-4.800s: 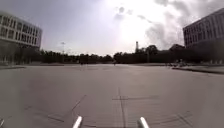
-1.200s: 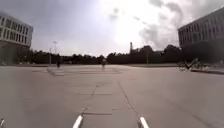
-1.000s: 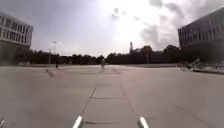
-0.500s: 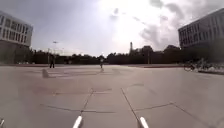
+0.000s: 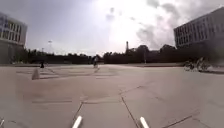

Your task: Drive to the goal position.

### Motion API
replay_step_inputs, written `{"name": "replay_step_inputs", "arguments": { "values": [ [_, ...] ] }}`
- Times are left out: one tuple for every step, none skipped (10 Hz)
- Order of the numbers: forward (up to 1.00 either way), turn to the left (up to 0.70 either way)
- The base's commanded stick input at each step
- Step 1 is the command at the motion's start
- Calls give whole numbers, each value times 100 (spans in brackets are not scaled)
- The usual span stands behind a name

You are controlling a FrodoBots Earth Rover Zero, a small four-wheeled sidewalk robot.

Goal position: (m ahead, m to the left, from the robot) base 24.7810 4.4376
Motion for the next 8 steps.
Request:
{"name": "replay_step_inputs", "arguments": {
  "values": [
    [100, 2],
    [100, 1],
    [100, 1],
    [100, 1],
    [100, 1],
    [100, 7],
    [100, 34],
    [100, 22]
  ]
}}
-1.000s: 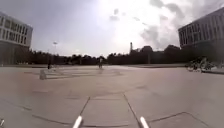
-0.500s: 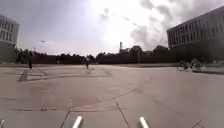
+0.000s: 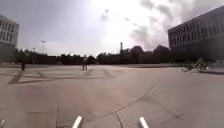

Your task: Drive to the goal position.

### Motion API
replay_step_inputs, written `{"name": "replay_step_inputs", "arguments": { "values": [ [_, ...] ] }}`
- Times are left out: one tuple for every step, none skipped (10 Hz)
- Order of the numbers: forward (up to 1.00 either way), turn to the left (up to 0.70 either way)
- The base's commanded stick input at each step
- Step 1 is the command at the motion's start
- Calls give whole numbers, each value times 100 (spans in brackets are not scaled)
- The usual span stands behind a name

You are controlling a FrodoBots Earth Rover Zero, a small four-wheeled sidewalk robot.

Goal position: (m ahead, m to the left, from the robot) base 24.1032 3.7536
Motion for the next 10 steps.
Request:
{"name": "replay_step_inputs", "arguments": {
  "values": [
    [100, 24],
    [100, 39],
    [100, 18],
    [100, -1],
    [100, -1],
    [100, -1],
    [100, -1],
    [100, -1],
    [100, -1],
    [100, -1]
  ]
}}
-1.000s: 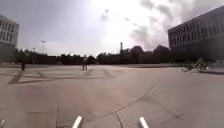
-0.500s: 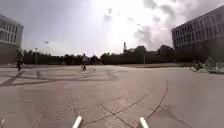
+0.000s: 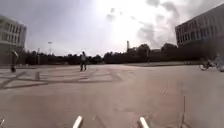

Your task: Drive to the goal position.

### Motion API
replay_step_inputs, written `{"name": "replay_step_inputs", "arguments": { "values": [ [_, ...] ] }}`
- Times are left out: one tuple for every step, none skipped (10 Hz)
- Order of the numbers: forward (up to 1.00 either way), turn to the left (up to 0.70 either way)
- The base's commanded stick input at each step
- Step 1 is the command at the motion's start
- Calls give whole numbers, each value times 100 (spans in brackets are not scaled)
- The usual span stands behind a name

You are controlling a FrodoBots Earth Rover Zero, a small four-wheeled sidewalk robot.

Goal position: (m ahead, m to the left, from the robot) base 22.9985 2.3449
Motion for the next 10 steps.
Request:
{"name": "replay_step_inputs", "arguments": {
  "values": [
    [100, -1],
    [100, -1],
    [100, -1],
    [100, -1],
    [100, -1],
    [100, 2],
    [100, 28],
    [100, 18],
    [100, 5],
    [100, 2]
  ]
}}
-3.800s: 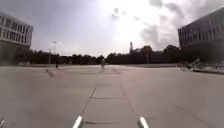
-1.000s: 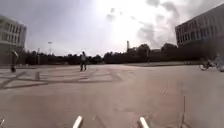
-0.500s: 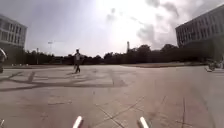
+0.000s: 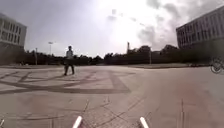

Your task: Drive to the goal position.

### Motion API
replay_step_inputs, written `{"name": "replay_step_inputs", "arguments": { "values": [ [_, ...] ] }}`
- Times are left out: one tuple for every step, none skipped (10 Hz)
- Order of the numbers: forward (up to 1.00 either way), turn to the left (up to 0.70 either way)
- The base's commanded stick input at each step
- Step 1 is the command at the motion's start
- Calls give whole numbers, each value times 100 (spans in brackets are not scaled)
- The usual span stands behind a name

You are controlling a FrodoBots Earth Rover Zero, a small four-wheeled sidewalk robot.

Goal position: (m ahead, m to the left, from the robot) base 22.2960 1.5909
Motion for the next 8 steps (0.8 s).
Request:
{"name": "replay_step_inputs", "arguments": {
  "values": [
    [100, 1],
    [100, 0],
    [100, -1],
    [100, -1],
    [100, -1],
    [100, 1],
    [100, 2],
    [100, 2]
  ]
}}
